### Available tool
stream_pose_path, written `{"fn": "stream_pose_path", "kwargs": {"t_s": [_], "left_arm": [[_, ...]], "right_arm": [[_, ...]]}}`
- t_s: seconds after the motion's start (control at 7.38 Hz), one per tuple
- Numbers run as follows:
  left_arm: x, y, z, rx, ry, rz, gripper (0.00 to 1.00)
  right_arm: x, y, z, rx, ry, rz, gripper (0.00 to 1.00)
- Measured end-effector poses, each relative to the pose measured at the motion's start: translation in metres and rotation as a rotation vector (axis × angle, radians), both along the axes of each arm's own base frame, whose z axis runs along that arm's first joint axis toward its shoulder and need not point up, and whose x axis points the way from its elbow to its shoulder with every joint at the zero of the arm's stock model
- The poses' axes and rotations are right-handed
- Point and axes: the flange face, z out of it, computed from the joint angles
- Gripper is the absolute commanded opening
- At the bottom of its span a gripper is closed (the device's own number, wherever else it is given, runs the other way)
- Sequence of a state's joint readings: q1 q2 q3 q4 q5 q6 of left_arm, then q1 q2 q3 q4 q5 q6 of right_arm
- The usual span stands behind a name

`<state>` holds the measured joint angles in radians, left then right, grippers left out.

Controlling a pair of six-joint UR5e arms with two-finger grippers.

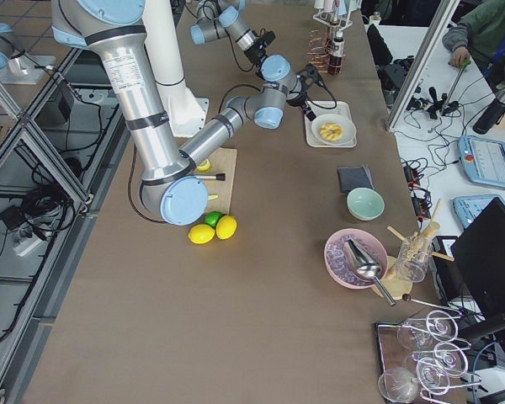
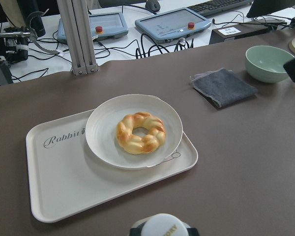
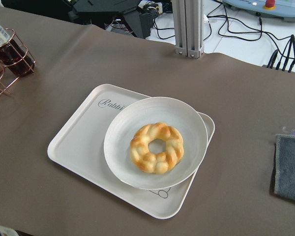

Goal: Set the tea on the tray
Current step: 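Carry the tea bottle with the left gripper toward the white tray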

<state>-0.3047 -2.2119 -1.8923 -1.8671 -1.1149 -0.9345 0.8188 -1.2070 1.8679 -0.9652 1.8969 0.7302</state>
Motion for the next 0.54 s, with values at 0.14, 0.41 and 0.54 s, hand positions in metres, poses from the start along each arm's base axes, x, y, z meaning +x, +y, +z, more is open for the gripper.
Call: {"fn": "stream_pose_path", "kwargs": {"t_s": [0.14,0.41,0.54], "left_arm": [[0.0056,0.0023,0.0030,0.009,0.016,-0.005,0.00],[0.0079,0.0040,0.0039,0.017,0.024,-0.008,0.47],[0.0079,0.0038,0.0043,0.020,0.021,-0.008,0.55]], "right_arm": [[-0.0002,0.0002,0.0006,-0.001,0.001,0.000,0.99],[-0.0008,0.0008,0.0009,0.000,0.001,-0.001,1.00],[-0.0009,0.0009,0.0014,-0.001,0.001,-0.001,0.99]]}}
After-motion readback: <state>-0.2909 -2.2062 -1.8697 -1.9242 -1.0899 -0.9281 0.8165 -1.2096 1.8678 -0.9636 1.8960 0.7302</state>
